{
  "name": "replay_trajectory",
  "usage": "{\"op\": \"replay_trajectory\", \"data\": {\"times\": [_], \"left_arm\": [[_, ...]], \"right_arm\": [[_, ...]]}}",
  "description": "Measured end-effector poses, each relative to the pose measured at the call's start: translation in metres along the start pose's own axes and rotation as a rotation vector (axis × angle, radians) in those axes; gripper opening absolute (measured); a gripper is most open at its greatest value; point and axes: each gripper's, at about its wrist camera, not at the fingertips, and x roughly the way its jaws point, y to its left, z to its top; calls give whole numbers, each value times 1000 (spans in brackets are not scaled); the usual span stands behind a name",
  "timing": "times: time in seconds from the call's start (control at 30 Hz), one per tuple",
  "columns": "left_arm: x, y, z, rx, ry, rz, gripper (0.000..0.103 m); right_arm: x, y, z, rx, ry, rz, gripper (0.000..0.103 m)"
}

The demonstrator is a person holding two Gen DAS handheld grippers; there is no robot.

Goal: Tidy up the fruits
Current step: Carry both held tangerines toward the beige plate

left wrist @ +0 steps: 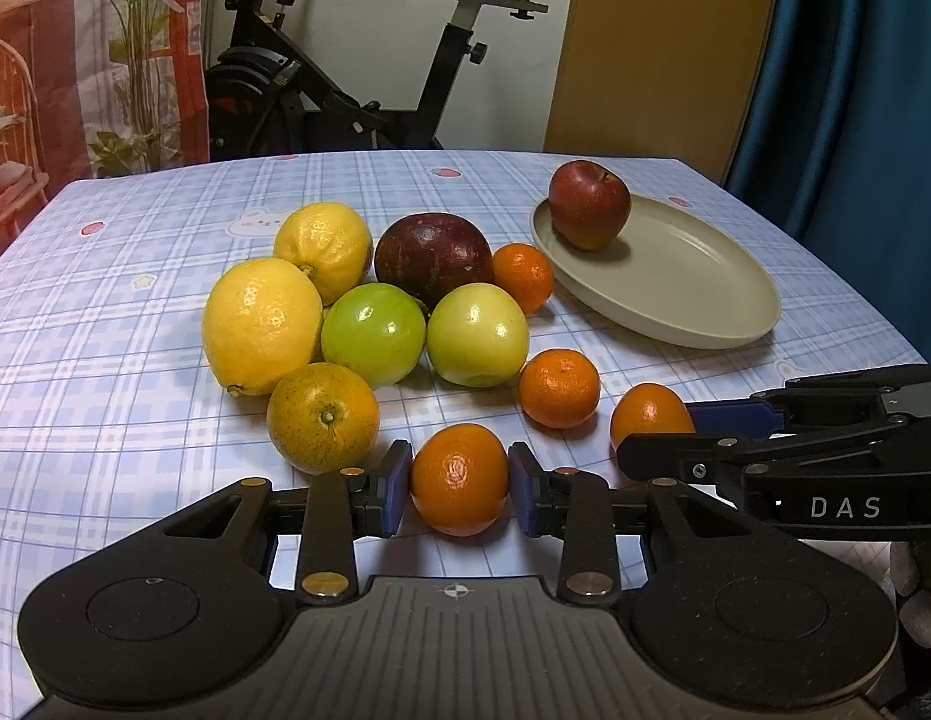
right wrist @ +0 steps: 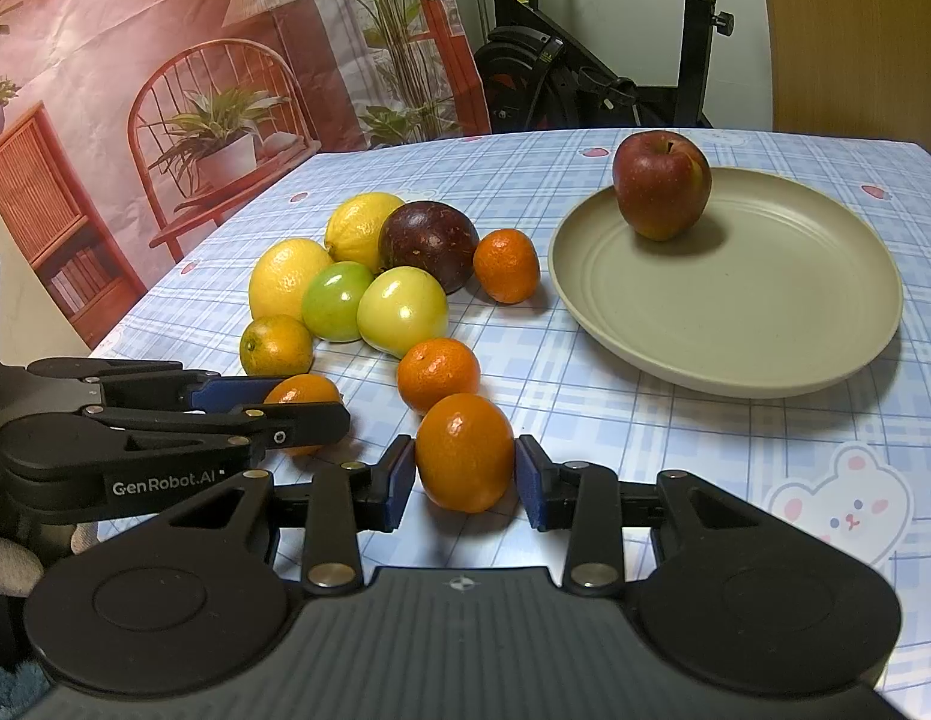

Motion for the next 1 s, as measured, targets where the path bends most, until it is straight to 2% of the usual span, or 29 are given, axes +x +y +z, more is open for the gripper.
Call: {"op": "replay_trajectory", "data": {"times": [0.4,0.57,1.0], "left_arm": [[-1,1,0,-6,0,2,37],[-8,-1,5,5,-27,6,37],[-22,-18,33,56,-88,2,37]], "right_arm": [[0,1,0,2,-1,0,38],[0,0,1,10,-3,-1,38],[-21,-4,11,26,-77,-5,38]]}}
